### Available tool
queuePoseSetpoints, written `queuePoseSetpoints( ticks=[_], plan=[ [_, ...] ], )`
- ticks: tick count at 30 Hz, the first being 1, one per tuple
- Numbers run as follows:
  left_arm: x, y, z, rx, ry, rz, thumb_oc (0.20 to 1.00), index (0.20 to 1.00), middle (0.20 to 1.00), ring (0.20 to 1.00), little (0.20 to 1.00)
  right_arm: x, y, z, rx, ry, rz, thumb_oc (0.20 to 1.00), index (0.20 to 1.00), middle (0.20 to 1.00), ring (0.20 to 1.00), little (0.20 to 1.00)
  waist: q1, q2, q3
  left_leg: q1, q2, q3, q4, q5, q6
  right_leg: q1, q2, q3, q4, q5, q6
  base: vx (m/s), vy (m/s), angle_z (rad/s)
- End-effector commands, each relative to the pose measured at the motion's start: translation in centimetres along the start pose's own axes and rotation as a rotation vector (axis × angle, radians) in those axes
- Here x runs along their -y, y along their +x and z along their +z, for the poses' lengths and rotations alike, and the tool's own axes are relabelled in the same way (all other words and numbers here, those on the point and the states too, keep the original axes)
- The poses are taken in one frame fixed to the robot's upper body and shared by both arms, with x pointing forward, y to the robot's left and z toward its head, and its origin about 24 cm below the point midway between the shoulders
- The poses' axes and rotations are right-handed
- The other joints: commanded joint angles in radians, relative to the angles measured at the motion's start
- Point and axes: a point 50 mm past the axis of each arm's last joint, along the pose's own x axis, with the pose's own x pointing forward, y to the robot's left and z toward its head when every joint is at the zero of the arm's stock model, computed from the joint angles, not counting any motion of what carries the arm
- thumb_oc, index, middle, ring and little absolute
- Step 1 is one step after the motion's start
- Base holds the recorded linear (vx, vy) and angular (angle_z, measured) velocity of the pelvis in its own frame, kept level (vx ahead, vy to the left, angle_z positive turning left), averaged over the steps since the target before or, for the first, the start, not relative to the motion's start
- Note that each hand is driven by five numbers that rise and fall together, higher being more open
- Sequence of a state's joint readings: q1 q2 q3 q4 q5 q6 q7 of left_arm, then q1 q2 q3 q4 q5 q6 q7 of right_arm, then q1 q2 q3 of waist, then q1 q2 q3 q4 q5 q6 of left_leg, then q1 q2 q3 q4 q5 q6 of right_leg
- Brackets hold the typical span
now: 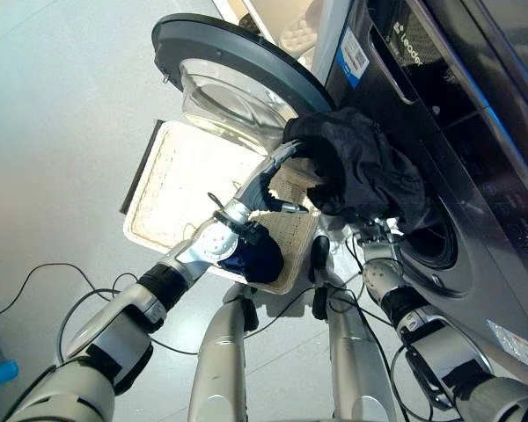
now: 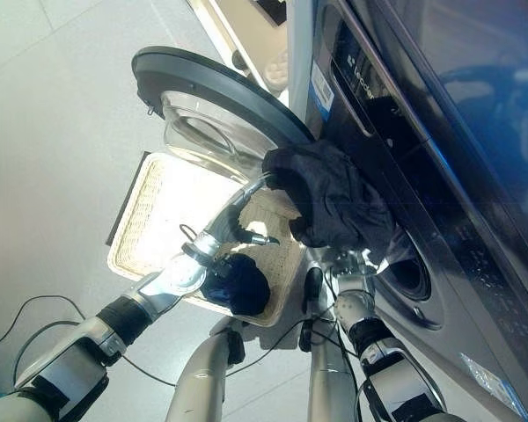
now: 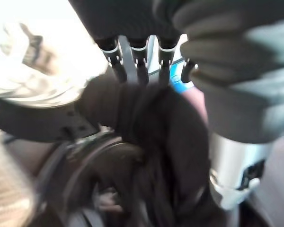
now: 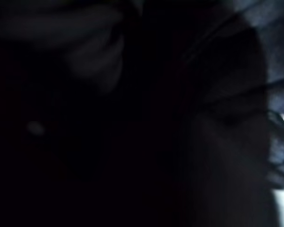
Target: Put the clothes into the washing machine.
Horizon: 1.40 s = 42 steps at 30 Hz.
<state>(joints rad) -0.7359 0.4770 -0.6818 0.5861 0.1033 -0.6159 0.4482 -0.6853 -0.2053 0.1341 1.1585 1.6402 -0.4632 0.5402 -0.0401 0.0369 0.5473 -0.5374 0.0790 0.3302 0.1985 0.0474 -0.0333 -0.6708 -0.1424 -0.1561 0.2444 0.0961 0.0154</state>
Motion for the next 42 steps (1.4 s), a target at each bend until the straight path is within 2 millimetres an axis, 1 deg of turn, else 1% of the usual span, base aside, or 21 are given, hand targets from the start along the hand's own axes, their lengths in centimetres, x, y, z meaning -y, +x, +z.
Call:
queuePoseSetpoints(
  ticks=[1, 3, 4, 5, 6, 8, 12, 14, 18, 21, 23, 24, 26, 31, 33, 34, 36, 37, 38, 39, 42],
  plan=[
    [-1.7, 1.9, 2.3, 0.071, -0.167, 0.289, 1.0, 1.0, 1.0, 1.0, 1.0, -3.8, 2.4, 1.3, 0.055, 0.144, 0.185, 0.2, 0.2, 0.2, 0.2, 0.2, -0.005, 0.07, -0.027, -0.066, -0.033, -0.004, 0.119, -0.088, -0.06, 0.009, -0.056, -0.097, 0.047, -0.047, 0.125, 0.0, 0.037, -0.25],
    [-1.9, 1.7, 2.1, 0.048, -0.196, 0.336, 1.0, 1.0, 1.0, 1.0, 1.0, -3.5, 2.3, 1.3, 0.062, 0.157, 0.163, 0.2, 0.2, 0.2, 0.2, 0.2, -0.004, 0.073, -0.027, -0.067, -0.034, -0.004, 0.118, -0.088, -0.06, 0.008, -0.056, -0.097, 0.047, -0.047, 0.125, 0.0, 0.014, -0.11],
    [-2.2, 1.1, 1.4, -0.008, -0.27, 0.442, 1.0, 1.0, 1.0, 1.0, 1.0, -3.0, 2.2, 1.5, 0.081, 0.176, 0.122, 0.2, 0.2, 0.2, 0.2, 0.2, 0.0, 0.081, -0.027, -0.074, -0.039, -0.007, 0.12, -0.088, -0.059, 0.001, -0.058, -0.094, 0.048, -0.048, 0.123, 0.01, 0.008, -0.05],
    [-2.3, 1.0, 1.2, -0.018, -0.285, 0.463, 1.0, 1.0, 1.0, 1.0, 1.0, -2.9, 2.2, 1.6, 0.088, 0.182, 0.112, 0.2, 0.2, 0.2, 0.2, 0.2, 0.0, 0.083, -0.027, -0.076, -0.04, -0.009, 0.122, -0.089, -0.059, 0.0, -0.059, -0.095, 0.049, -0.048, 0.123, 0.0, 0.0, 0.0],
    [-2.5, 0.5, 0.7, -0.067, -0.338, 0.555, 1.0, 1.0, 1.0, 1.0, 1.0, -2.6, 2.3, 1.7, 0.11, 0.204, 0.077, 0.2, 0.2, 0.2, 0.2, 0.2, 0.007, 0.09, -0.027, -0.082, -0.045, -0.013, 0.123, -0.09, -0.06, -0.006, -0.063, -0.097, 0.05, -0.049, 0.122, 0.0, 0.0, 0.0],
    [-2.7, -0.2, 0.2, -0.109, -0.39, 0.644, 1.0, 1.0, 1.0, 1.0, 1.0, -2.7, 2.4, 1.9, 0.137, 0.226, 0.052, 0.2, 0.2, 0.2, 0.2, 0.2, 0.013, 0.099, -0.027, -0.091, -0.052, -0.02, 0.126, -0.091, -0.06, -0.015, -0.069, -0.101, 0.055, -0.049, 0.122, -0.01, -0.033, 0.0],
    [-3.1, -0.6, 0.2, -0.113, -0.403, 0.71, 1.0, 1.0, 1.0, 1.0, 1.0, -3.0, 2.9, 2.5, 0.184, 0.268, 0.021, 0.2, 0.2, 0.2, 0.2, 0.2, 0.025, 0.104, -0.027, -0.108, -0.061, -0.026, 0.129, -0.085, -0.057, -0.028, -0.076, -0.109, 0.056, -0.04, 0.12, -0.01, -0.048, 0.08],
    [-3.4, -0.7, 0.4, -0.099, -0.406, 0.721, 1.0, 1.0, 1.0, 1.0, 1.0, -2.8, 3.2, 3.4, 0.24, 0.31, -0.011, 0.2, 0.2, 0.2, 0.2, 0.2, 0.03, 0.109, -0.027, -0.106, -0.062, -0.029, 0.133, -0.094, -0.058, -0.027, -0.081, -0.114, 0.063, -0.047, 0.123, 0.01, -0.045, 0.13],
    [-3.7, -0.1, 1.0, -0.062, -0.402, 0.673, 1.0, 1.0, 1.0, 1.0, 1.0, -3.1, 4.1, 6.3, 0.385, 0.309, -0.034, 0.2, 0.2, 0.2, 0.2, 0.2, 0.035, 0.114, -0.027, -0.126, -0.067, -0.033, 0.144, -0.095, -0.053, -0.048, -0.09, -0.117, 0.071, -0.036, 0.123, 0.02, -0.032, 0.11],
    [-3.8, 0.5, 1.4, -0.059, -0.39, 0.629, 1.0, 1.0, 1.0, 1.0, 1.0, -4.4, 5.2, 9.4, 0.471, 0.259, -0.008, 0.2, 0.2, 0.2, 0.2, 0.2, 0.043, 0.118, -0.027, -0.137, -0.069, -0.04, 0.161, -0.108, -0.052, -0.058, -0.098, -0.12, 0.084, -0.037, 0.129, 0.02, -0.04, 0.11],
    [-3.9, 0.7, 1.4, -0.064, -0.389, 0.618, 1.0, 1.0, 1.0, 1.0, 1.0, -5.0, 5.6, 10.3, 0.502, 0.262, 0.008, 0.2, 0.2, 0.2, 0.2, 0.2, 0.046, 0.117, -0.027, -0.144, -0.07, -0.043, 0.167, -0.111, -0.052, -0.064, -0.1, -0.12, 0.088, -0.036, 0.13, 0.01, -0.041, 0.04],
    [-4.2, 0.8, 1.5, -0.07, -0.385, 0.608, 1.0, 1.0, 1.0, 1.0, 1.0, -5.9, 6.0, 11.6, 0.56, 0.287, 0.035, 0.2, 0.2, 0.2, 0.2, 0.2, 0.047, 0.114, -0.027, -0.16, -0.07, -0.046, 0.172, -0.106, -0.05, -0.08, -0.103, -0.121, 0.09, -0.025, 0.13, 0.01, -0.039, 0.02],
    [-4.2, 0.8, 1.5, -0.075, -0.387, 0.606, 1.0, 1.0, 1.0, 1.0, 1.0, -5.9, 6.0, 11.7, 0.566, 0.293, 0.036, 0.2, 0.2, 0.2, 0.2, 0.2, 0.049, 0.115, -0.027, -0.156, -0.069, -0.047, 0.176, -0.114, -0.051, -0.077, -0.102, -0.121, 0.095, -0.032, 0.133, 0.0, -0.029, 0.05],
    [-4.9, 0.8, 1.6, -0.08, -0.378, 0.586, 1.0, 1.0, 1.0, 1.0, 1.0, -8.6, 6.2, 15.5, 0.801, 0.408, 0.026, 0.2, 0.2, 0.2, 0.2, 0.2, 0.052, 0.107, -0.027, -0.174, -0.064, -0.049, 0.191, -0.126, -0.048, -0.102, -0.106, -0.115, 0.108, -0.023, 0.143, 0.01, -0.043, 0.06],
    [-5.0, 0.8, 1.6, -0.076, -0.377, 0.587, 1.0, 1.0, 1.0, 1.0, 1.0, -8.7, 6.3, 15.7, 0.812, 0.412, 0.024, 0.2, 0.2, 0.2, 0.2, 0.2, 0.051, 0.106, -0.027, -0.181, -0.064, -0.048, 0.19, -0.12, -0.046, -0.109, -0.107, -0.116, 0.105, -0.016, 0.14, -0.01, -0.001, 0.02],
    [-5.3, 0.9, 1.6, -0.074, -0.376, 0.588, 1.0, 1.0, 1.0, 1.0, 1.0, -8.9, 6.1, 16.9, 0.867, 0.421, 0.005, 0.2, 0.2, 0.2, 0.2, 0.2, 0.05, 0.107, -0.027, -0.182, -0.064, -0.047, 0.189, -0.119, -0.045, -0.113, -0.107, -0.113, 0.107, -0.013, 0.141, 0.0, 0.0, 0.0],
    [-5.3, 0.8, 1.5, -0.083, -0.376, 0.589, 1.0, 1.0, 1.0, 1.0, 1.0, -8.6, 5.7, 18.3, 0.935, 0.423, -0.034, 0.2, 0.2, 0.2, 0.2, 0.2, 0.049, 0.108, -0.027, -0.174, -0.062, -0.048, 0.193, -0.131, -0.047, -0.108, -0.106, -0.109, 0.115, -0.022, 0.145, 0.0, 0.0, 0.0],
    [-5.5, 0.7, 1.5, -0.08, -0.374, 0.593, 1.0, 1.0, 1.0, 1.0, 1.0, -8.6, 5.5, 18.8, 0.963, 0.425, -0.043, 0.2, 0.2, 0.2, 0.2, 0.2, 0.046, 0.107, -0.027, -0.182, -0.063, -0.046, 0.19, -0.122, -0.044, -0.117, -0.107, -0.109, 0.111, -0.012, 0.142, 0.0, 0.0, 0.0],
    [-5.5, 0.7, 1.4, -0.081, -0.374, 0.594, 1.0, 1.0, 1.0, 1.0, 1.0, -8.4, 5.3, 19.3, 0.985, 0.422, -0.053, 0.2, 0.2, 0.2, 0.2, 0.2, 0.045, 0.107, -0.027, -0.183, -0.063, -0.044, 0.19, -0.121, -0.044, -0.119, -0.107, -0.108, 0.111, -0.01, 0.142, 0.0, 0.0, 0.0],
    [-5.7, 0.4, 1.4, -0.085, -0.371, 0.597, 1.0, 1.0, 1.0, 1.0, 1.0, -7.7, 4.5, 20.6, 1.046, 0.396, -0.069, 0.2, 0.2, 0.2, 0.2, 0.2, 0.04, 0.106, -0.027, -0.178, -0.06, -0.04, 0.188, -0.122, -0.044, -0.117, -0.109, -0.106, 0.11, -0.009, 0.144, 0.0, 0.0, 0.0],
    [-5.7, 0.0, 1.2, -0.095, -0.369, 0.596, 1.0, 1.0, 1.0, 1.0, 1.0, -7.2, 3.7, 22.0, 1.116, 0.365, -0.076, 0.2, 0.2, 0.2, 0.2, 0.2, 0.037, 0.105, -0.027, -0.17, -0.056, -0.035, 0.188, -0.126, -0.046, -0.112, -0.109, -0.104, 0.11, -0.012, 0.146, 0.0, 0.0, 0.0]
  ],
)
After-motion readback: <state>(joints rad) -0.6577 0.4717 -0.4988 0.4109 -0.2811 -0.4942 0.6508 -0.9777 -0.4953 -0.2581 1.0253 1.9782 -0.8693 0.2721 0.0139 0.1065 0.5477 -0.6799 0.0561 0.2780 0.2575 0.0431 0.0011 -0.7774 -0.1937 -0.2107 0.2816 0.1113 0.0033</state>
